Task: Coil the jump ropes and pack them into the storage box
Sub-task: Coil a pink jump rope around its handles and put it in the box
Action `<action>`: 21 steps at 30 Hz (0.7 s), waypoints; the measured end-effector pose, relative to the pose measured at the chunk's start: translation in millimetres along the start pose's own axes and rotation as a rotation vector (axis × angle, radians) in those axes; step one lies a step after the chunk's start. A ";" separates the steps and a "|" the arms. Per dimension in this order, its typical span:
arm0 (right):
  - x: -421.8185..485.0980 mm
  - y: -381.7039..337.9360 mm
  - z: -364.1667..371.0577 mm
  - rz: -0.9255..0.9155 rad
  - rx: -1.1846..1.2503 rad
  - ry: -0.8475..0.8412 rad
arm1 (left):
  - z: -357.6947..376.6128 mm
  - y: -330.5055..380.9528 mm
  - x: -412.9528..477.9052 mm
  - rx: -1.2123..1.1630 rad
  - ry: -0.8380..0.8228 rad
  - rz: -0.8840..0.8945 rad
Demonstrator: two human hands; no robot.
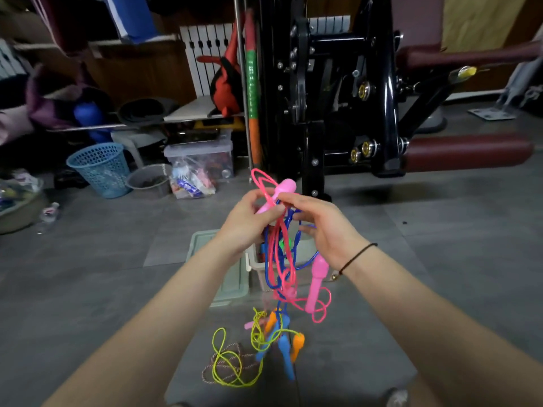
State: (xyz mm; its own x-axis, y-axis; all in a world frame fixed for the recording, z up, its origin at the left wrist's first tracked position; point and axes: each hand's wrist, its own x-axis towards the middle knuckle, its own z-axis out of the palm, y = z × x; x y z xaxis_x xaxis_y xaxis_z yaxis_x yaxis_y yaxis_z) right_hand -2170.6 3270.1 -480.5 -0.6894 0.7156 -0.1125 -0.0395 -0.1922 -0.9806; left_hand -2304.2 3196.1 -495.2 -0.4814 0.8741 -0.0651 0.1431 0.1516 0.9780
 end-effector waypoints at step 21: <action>9.3 -6.7 -9.8 -0.217 -0.293 0.066 | -27.3 -6.5 -26.8 0.896 -0.375 -0.223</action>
State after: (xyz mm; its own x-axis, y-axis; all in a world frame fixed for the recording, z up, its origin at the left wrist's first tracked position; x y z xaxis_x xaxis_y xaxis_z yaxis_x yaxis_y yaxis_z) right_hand -2169.6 3284.6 -476.6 -0.6395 0.7619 0.1024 0.0357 0.1626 -0.9860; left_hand -2315.8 3159.1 -494.4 -0.2941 0.8492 -0.4386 0.7572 0.4870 0.4353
